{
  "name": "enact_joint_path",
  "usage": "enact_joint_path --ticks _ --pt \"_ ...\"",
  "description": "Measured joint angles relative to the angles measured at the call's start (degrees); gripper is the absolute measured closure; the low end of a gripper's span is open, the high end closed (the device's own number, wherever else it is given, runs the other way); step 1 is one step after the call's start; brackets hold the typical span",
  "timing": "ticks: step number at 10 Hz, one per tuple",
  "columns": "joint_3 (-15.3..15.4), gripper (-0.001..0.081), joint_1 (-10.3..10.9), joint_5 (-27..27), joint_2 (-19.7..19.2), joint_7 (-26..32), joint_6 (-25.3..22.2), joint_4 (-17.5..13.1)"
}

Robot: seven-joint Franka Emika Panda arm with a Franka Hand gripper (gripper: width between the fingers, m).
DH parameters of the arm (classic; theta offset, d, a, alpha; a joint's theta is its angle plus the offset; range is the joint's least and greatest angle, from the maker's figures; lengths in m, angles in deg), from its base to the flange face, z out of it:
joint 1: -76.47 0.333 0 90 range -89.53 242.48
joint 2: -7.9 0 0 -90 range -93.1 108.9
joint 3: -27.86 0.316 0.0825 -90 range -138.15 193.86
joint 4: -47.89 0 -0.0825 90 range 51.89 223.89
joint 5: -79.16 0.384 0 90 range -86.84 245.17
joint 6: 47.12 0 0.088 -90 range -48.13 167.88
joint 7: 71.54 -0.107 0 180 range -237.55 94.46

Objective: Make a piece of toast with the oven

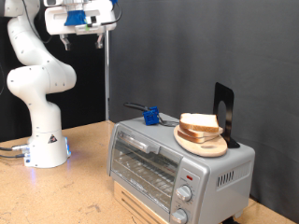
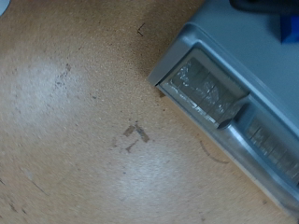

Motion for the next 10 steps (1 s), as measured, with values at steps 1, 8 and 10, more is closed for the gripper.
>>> enact_joint_path --ticks 1,8,10 --pt "-0.7 0.0124 1.2 -0.5 0.8 6.3 0.9 0.2" --pt "-9.0 0.0124 8.3 -0.2 0.7 39.3 14.3 2.5" --pt "-10.7 0.0124 10.0 -1.6 -2.2 47.6 24.7 3.5"
